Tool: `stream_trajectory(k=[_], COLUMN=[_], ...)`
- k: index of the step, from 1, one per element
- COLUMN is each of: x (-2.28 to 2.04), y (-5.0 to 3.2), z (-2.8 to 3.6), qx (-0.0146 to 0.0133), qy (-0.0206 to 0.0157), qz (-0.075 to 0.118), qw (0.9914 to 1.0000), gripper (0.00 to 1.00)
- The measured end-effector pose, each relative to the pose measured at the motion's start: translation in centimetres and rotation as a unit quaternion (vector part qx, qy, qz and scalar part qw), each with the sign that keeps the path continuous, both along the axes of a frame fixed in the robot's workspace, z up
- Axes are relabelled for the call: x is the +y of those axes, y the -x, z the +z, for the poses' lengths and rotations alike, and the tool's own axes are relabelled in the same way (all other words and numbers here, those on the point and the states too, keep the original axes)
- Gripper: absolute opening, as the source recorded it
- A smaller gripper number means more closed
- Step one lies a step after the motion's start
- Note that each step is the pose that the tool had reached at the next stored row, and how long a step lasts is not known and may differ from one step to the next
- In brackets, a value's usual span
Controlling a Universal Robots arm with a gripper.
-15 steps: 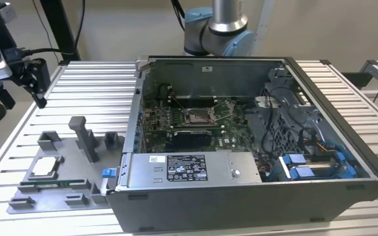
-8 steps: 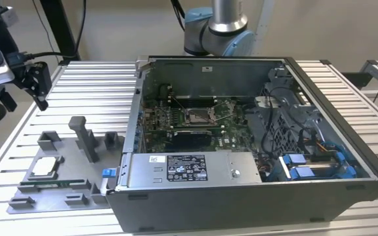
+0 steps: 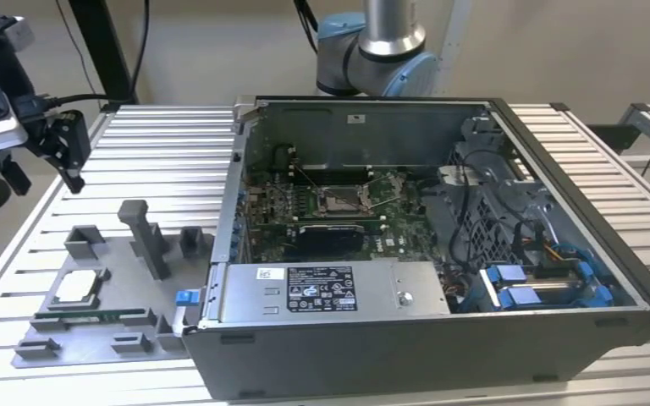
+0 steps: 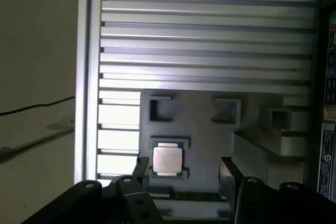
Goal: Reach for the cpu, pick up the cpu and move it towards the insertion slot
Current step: 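Pick up the cpu and move it towards the insertion slot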
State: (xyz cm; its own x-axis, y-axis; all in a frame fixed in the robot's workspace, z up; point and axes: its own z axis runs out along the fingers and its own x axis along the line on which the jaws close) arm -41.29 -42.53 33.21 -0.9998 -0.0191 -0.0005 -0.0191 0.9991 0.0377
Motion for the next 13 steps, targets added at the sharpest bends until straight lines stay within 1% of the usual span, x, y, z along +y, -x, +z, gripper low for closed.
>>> stream_trajectory(k=[13], x=[0.00], y=[0.00], z=[-1.23], qx=[0.0000], qy=[0.0000], qz=[0.000], qw=[1.00000], gripper=[1.00])
